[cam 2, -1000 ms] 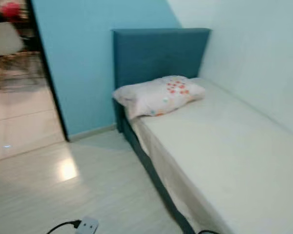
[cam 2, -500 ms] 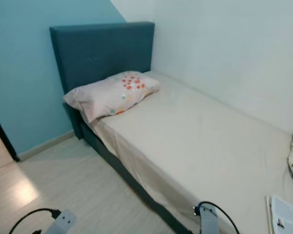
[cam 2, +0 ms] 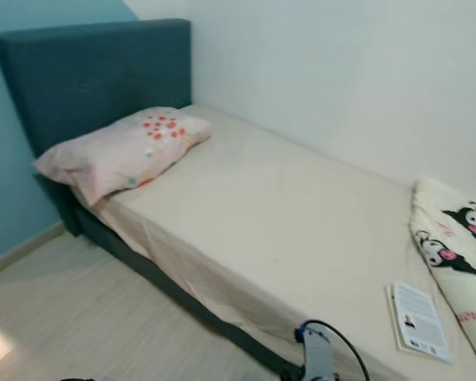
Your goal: Clean up the room
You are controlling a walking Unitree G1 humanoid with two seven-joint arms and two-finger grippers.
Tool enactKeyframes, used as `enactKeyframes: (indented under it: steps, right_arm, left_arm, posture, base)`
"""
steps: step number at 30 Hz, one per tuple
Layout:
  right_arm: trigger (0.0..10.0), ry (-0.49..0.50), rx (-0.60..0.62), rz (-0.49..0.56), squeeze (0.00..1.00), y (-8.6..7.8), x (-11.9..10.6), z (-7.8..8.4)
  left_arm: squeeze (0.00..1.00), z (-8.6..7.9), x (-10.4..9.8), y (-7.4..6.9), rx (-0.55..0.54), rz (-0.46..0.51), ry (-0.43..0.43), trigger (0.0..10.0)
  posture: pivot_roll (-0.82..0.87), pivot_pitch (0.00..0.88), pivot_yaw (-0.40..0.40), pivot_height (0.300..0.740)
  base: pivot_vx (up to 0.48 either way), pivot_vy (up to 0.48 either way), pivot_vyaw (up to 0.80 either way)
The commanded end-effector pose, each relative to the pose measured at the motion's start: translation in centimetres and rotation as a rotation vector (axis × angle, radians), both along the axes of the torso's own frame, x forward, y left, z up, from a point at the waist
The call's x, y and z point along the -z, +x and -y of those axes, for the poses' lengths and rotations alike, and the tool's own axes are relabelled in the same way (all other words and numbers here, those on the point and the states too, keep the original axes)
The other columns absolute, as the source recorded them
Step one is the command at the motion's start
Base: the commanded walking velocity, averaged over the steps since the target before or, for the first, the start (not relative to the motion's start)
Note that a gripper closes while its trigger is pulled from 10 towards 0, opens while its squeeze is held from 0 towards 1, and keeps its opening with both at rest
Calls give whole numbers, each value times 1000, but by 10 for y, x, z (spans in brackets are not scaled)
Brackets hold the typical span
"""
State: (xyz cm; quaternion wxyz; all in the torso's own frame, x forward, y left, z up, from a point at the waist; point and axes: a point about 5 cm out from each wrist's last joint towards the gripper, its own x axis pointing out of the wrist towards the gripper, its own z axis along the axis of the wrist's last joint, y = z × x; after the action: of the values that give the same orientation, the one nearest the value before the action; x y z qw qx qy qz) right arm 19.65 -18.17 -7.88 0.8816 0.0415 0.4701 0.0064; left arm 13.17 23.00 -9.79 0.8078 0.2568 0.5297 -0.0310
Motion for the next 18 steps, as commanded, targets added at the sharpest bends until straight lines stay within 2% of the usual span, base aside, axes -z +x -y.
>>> enactKeyframes:
  steps: [1, 6, 11, 18]
  right_arm:
    - [10000, -14, 15, -19, 0, -6, 2, 9]
    - [10000, -17, 13, -24, 0, -8, 3, 11]
    - [10000, -27, 9, -41, 0, -22, 6, 29]
    - [10000, -17, 1, -46, 0, -20, 4, 34]
  left_arm:
    - [0, 7, 0, 4, 25, 4, -23, 10000]
    - [0, 8, 0, 6, 28, 8, -25, 10000]
    - [0, 10, -5, 19, 25, 37, -41, 10000]
    - [0, 18, -5, 24, -2, 47, -74, 10000]
  posture:
    - [136, 0, -90, 740]
    - [135, 0, -91, 740]
    - [124, 0, -88, 740]
    - [117, 0, -85, 740]
  base:
    - [0, 0, -788]
    - [0, 0, -788]
    - [0, 0, -788]
    - [0, 0, -788]
